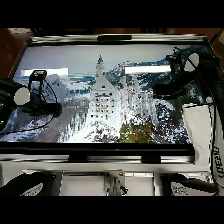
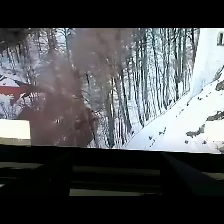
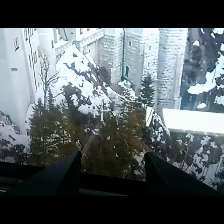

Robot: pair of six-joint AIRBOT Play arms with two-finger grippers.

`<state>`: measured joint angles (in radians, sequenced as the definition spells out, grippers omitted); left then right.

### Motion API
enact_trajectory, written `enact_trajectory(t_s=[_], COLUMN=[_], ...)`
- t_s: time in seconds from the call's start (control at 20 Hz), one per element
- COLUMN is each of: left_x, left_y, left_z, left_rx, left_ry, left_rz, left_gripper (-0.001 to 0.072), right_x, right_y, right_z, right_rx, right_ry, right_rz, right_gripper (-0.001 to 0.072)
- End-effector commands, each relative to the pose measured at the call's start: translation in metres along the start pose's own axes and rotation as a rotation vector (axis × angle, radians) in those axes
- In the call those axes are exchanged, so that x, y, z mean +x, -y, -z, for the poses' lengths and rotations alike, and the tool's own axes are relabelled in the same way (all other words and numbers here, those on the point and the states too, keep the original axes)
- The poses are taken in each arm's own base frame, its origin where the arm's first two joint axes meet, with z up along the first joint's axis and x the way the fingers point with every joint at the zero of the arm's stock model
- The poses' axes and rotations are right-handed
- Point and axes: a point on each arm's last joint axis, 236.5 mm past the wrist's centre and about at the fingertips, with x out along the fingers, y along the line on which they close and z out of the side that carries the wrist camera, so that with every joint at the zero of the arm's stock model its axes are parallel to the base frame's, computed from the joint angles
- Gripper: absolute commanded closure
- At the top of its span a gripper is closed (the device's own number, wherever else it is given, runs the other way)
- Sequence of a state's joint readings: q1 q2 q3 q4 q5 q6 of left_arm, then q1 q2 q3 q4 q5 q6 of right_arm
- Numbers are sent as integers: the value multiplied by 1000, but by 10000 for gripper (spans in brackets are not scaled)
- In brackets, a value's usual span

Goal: Fold the shirts.

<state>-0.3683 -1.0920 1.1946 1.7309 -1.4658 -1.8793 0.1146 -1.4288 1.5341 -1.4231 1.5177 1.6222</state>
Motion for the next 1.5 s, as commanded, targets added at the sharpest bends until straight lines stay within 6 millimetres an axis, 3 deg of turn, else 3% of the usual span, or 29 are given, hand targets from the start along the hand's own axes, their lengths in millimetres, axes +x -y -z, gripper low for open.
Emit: enact_trajectory(t_s=[0.0,0.8,0.95,1.3,1.45], left_x=[0,0,-1,-8,-7], left_y=[0,0,13,16,8], left_z=[0,-2,-40,-71,-94], left_rx=[0,0,1,8,42], left_ry=[1,8,166,296,372], left_rz=[0,2,53,64,37], left_gripper=[87,87,87,88,77], right_x=[0,0,-1,-1,-1], right_y=[0,-1,-2,-4,-4], right_z=[0,-2,-19,-22,-22], right_rx=[0,4,5,8,8], right_ry=[0,7,80,90,90], right_rz=[0,-2,-6,-16,-17], right_gripper=[206,206,207,207,206])
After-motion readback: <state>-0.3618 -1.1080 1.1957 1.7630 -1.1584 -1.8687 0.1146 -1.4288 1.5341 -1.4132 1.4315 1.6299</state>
